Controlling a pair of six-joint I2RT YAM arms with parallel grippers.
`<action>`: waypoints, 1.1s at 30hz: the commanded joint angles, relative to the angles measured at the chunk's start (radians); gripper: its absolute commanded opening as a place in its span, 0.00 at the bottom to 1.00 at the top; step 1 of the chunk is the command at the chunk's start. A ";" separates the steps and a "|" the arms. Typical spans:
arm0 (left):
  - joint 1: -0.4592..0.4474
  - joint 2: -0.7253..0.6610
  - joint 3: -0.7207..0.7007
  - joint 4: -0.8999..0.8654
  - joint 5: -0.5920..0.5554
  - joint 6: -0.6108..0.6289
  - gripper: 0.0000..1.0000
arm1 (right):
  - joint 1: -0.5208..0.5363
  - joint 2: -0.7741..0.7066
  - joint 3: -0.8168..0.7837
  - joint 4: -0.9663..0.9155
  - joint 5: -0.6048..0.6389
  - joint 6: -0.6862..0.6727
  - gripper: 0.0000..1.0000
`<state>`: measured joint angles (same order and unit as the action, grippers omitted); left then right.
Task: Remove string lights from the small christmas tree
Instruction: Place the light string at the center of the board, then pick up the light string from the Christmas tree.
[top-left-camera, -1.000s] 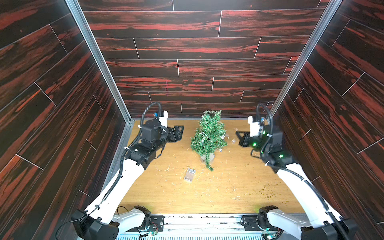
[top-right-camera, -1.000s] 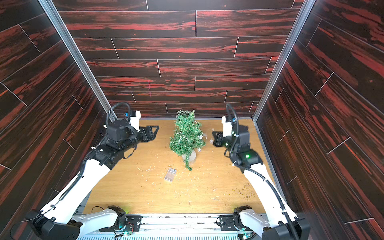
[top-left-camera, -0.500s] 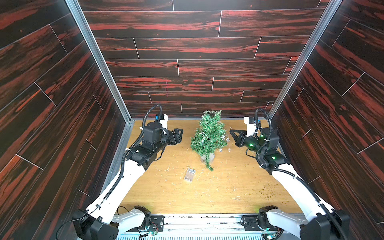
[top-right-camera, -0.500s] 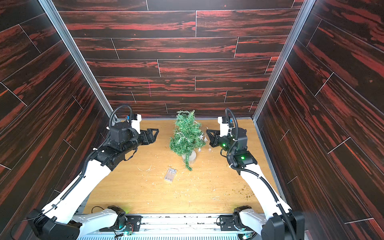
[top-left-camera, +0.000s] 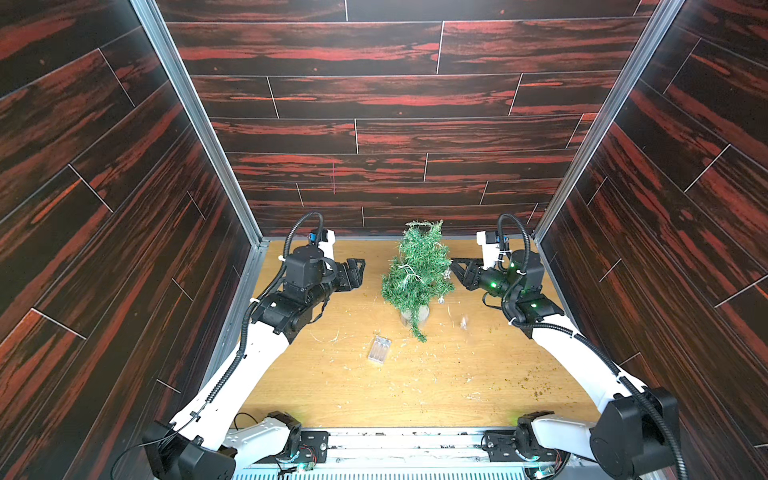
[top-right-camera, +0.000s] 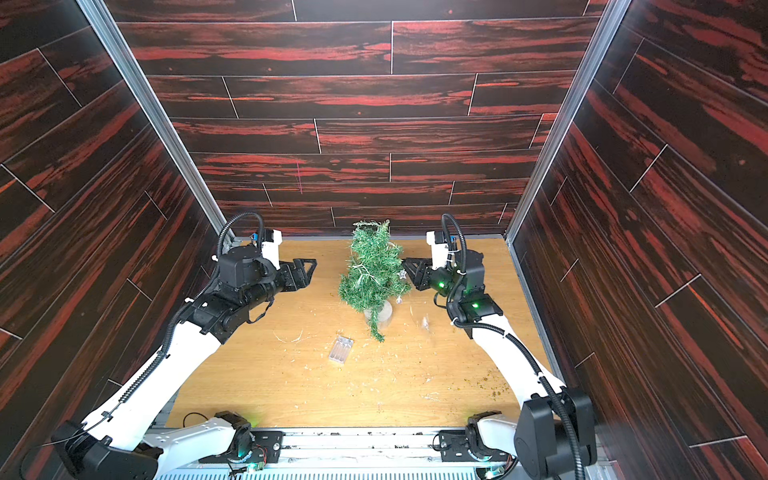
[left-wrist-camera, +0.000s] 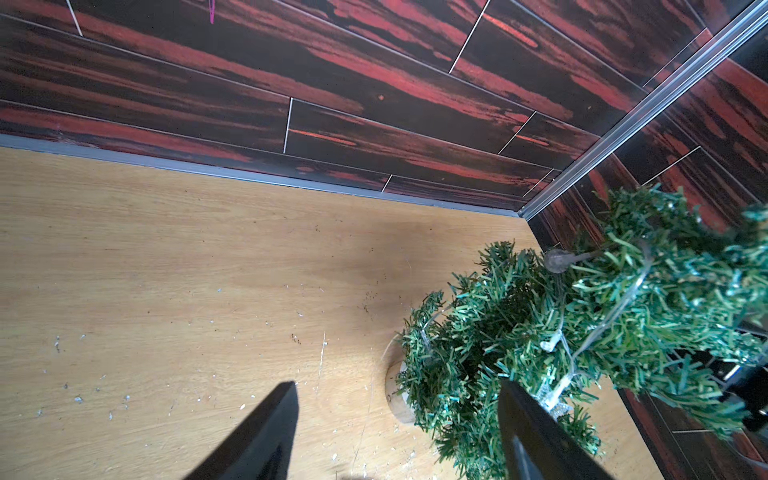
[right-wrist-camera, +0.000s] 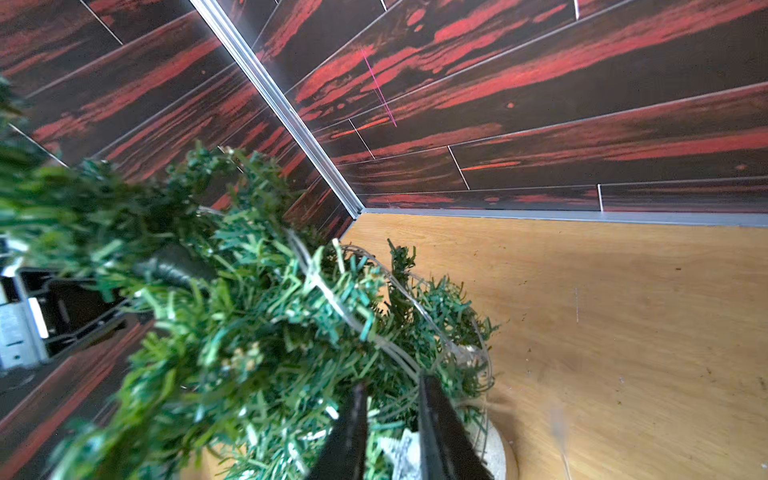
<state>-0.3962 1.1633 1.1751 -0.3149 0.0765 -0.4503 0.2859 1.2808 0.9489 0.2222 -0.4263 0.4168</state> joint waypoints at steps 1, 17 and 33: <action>-0.003 -0.026 -0.009 -0.010 -0.014 0.016 0.79 | 0.003 0.022 0.039 0.012 0.014 -0.014 0.29; -0.003 -0.043 -0.009 -0.029 -0.027 0.025 0.79 | 0.003 0.025 0.008 -0.016 0.192 -0.033 0.10; -0.003 -0.083 -0.015 -0.060 -0.047 0.053 0.79 | 0.002 0.122 0.374 -0.235 0.348 -0.094 0.00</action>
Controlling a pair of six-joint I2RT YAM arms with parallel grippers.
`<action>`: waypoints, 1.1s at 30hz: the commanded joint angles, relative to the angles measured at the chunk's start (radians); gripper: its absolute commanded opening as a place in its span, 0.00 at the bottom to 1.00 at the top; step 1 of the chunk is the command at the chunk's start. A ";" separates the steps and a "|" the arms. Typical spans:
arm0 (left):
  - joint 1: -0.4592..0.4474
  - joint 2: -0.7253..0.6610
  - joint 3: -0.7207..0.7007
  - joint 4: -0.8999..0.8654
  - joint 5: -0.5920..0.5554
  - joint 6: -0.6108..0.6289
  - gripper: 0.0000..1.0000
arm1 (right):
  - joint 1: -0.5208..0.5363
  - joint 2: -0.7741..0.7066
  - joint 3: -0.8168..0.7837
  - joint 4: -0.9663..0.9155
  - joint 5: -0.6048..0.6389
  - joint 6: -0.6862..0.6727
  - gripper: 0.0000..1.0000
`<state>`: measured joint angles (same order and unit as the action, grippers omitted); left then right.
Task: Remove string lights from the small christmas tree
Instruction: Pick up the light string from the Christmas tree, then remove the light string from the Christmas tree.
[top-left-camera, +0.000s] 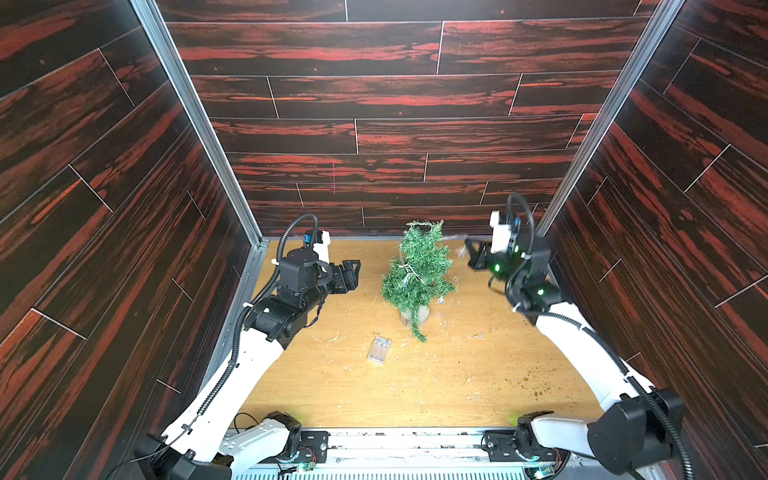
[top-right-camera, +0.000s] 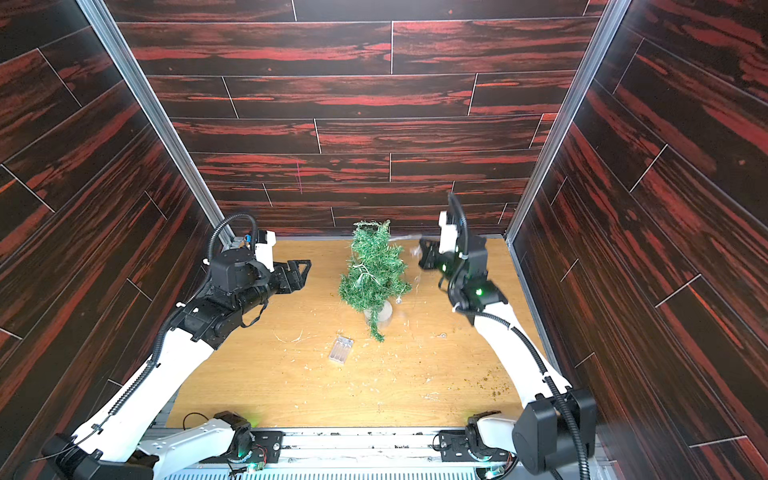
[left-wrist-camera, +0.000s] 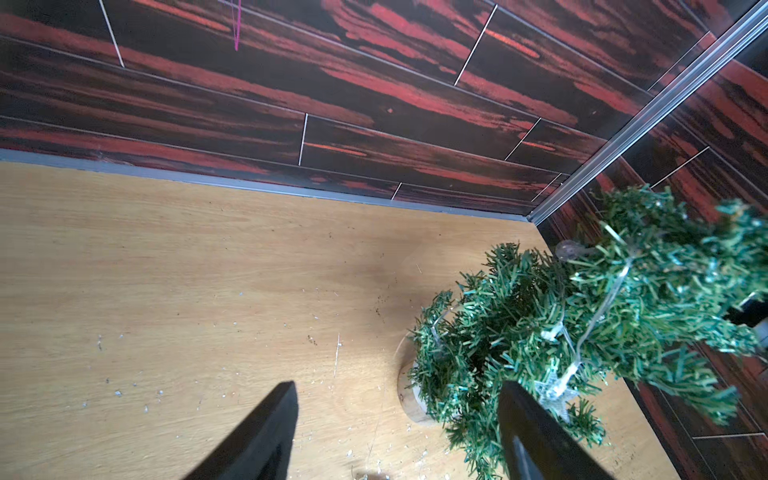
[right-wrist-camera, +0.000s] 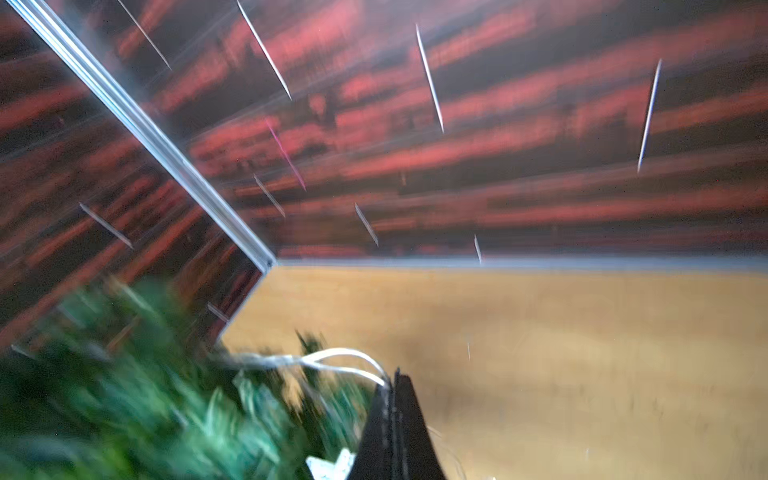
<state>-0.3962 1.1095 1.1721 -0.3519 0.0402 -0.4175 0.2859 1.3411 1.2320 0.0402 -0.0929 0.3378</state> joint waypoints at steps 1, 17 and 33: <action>-0.003 -0.032 -0.010 -0.025 -0.011 0.022 0.79 | 0.003 0.090 0.134 -0.066 0.003 -0.012 0.00; -0.003 -0.032 0.018 -0.027 0.023 0.034 0.82 | 0.031 0.460 0.768 -0.109 -0.291 0.106 0.00; -0.003 0.165 0.348 0.054 0.023 0.114 0.91 | 0.094 0.692 1.202 -0.131 -0.486 0.225 0.00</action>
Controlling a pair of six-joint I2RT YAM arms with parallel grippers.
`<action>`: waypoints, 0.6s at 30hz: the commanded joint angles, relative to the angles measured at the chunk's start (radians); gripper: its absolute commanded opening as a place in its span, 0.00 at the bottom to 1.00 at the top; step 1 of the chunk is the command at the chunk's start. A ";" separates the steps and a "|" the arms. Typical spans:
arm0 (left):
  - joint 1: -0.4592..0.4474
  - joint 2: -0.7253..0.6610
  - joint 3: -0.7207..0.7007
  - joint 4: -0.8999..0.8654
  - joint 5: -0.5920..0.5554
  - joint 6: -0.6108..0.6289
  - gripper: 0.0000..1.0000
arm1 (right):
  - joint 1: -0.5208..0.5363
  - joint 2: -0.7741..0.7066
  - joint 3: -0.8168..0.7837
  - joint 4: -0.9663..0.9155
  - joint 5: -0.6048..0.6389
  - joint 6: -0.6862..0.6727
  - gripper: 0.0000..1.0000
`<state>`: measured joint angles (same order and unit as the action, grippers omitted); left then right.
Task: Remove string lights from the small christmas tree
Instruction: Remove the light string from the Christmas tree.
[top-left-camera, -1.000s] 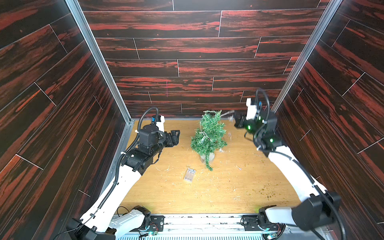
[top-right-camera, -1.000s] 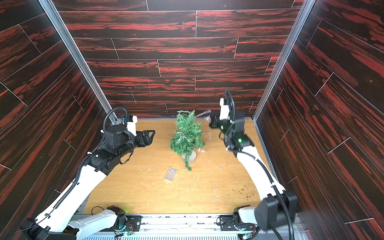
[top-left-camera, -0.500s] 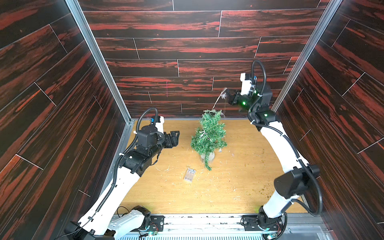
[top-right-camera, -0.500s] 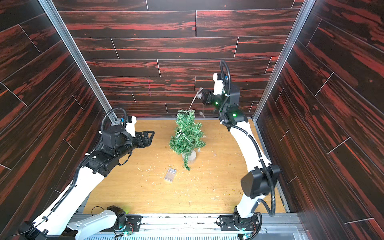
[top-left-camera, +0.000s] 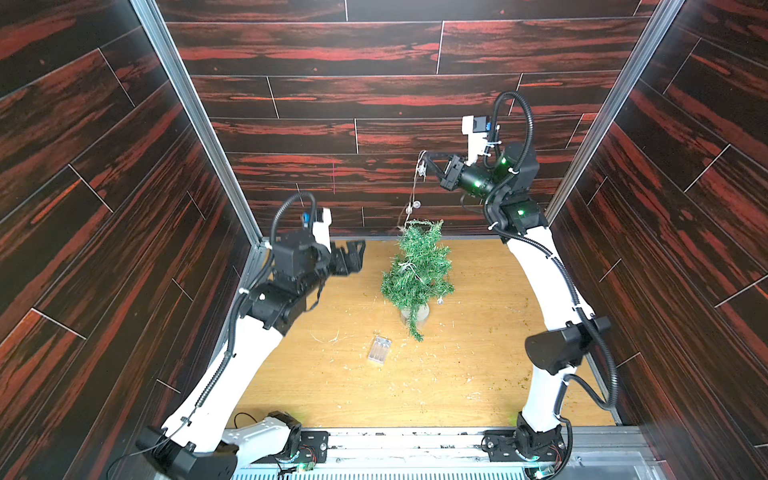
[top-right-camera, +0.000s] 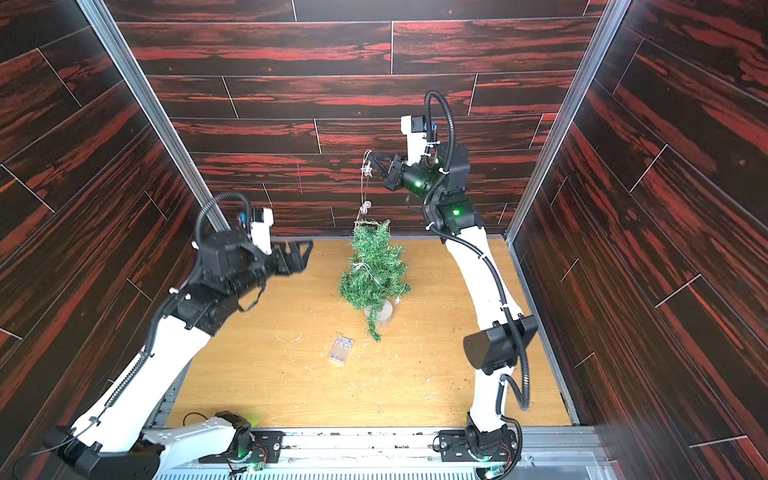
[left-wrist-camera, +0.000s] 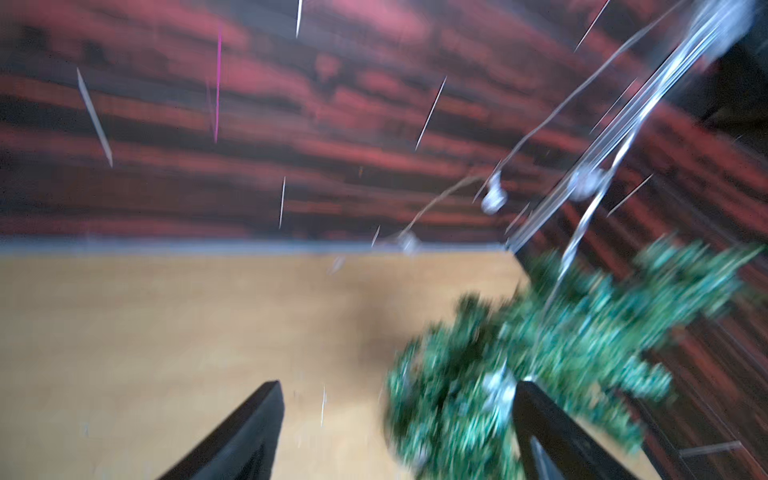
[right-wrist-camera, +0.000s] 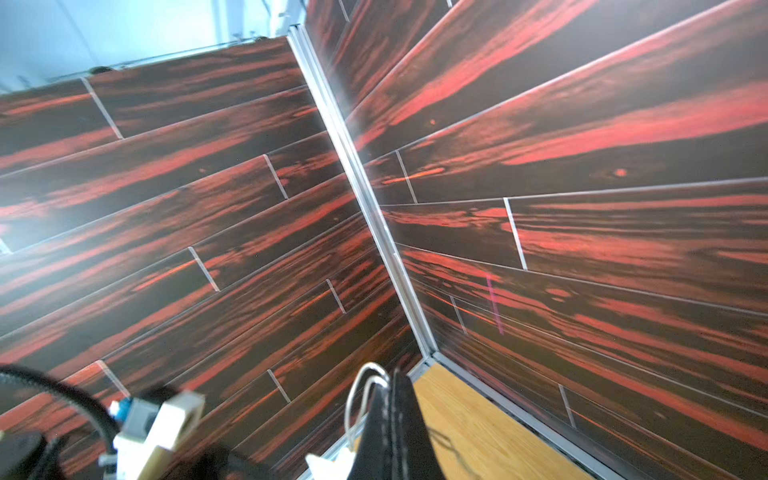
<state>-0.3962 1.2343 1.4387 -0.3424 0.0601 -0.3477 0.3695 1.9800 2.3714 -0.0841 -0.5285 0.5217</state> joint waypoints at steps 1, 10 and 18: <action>-0.002 0.067 0.118 0.048 0.016 0.053 0.92 | 0.016 0.067 0.085 -0.013 -0.059 0.044 0.00; 0.001 0.241 0.305 0.129 0.158 0.125 0.99 | 0.049 0.118 0.136 -0.032 -0.073 0.022 0.00; 0.003 0.347 0.359 0.196 0.256 0.115 1.00 | 0.060 0.135 0.137 -0.037 -0.094 0.018 0.00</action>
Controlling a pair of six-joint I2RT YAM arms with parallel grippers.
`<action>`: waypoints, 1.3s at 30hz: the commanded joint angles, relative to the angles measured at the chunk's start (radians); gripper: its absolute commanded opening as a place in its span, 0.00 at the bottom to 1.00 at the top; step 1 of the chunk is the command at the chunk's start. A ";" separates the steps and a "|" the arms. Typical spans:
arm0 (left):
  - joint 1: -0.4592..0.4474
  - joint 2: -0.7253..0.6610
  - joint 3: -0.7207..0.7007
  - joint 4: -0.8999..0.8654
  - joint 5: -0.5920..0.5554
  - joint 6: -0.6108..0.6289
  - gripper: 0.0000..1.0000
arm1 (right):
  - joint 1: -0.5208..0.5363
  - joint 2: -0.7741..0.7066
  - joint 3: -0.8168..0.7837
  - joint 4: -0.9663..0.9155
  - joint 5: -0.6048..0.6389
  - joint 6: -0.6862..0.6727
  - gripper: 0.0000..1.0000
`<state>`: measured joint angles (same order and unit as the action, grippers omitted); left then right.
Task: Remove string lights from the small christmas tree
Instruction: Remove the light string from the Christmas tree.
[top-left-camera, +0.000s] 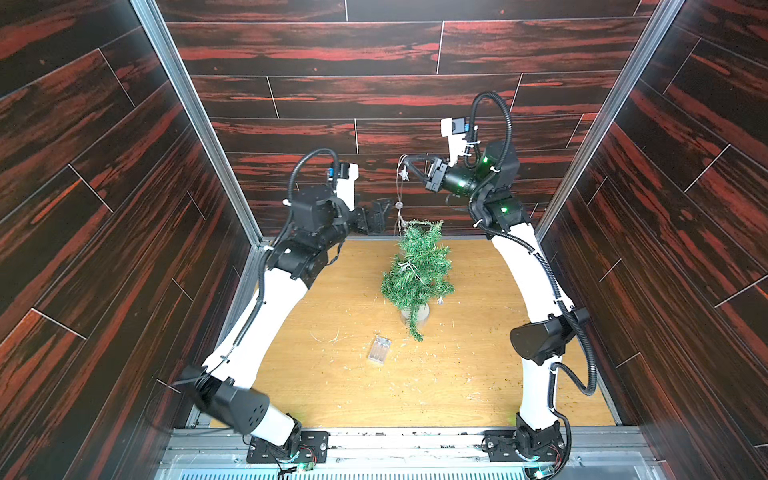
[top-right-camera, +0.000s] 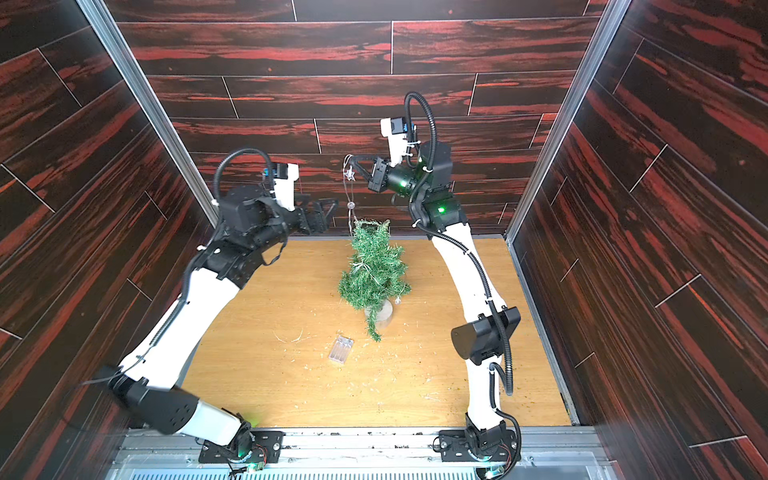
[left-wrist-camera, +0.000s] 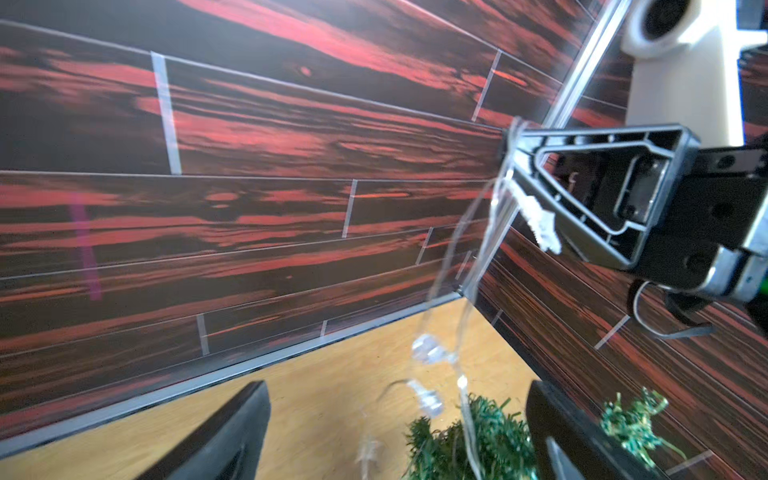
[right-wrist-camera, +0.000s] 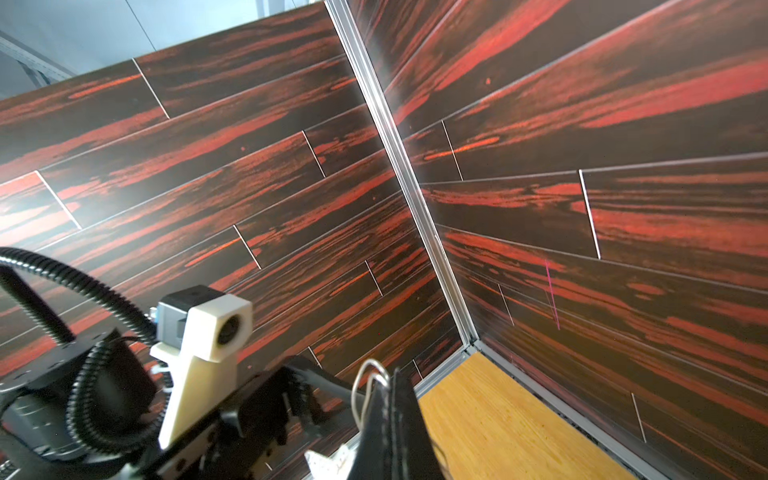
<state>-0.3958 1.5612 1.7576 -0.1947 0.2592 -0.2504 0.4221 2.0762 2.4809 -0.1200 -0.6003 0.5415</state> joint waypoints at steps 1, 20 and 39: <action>0.001 0.036 0.052 0.051 0.055 0.017 1.00 | 0.009 0.039 0.027 -0.003 -0.030 -0.003 0.00; 0.022 0.359 0.413 -0.088 0.113 0.049 0.68 | 0.017 0.019 0.013 -0.024 -0.067 -0.040 0.01; 0.021 0.197 0.326 -0.250 -0.049 0.066 0.00 | 0.014 -0.056 -0.043 -0.118 0.060 -0.087 0.36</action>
<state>-0.3790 1.8809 2.1143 -0.4026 0.2516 -0.2062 0.4328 2.0750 2.4611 -0.2028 -0.5781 0.4728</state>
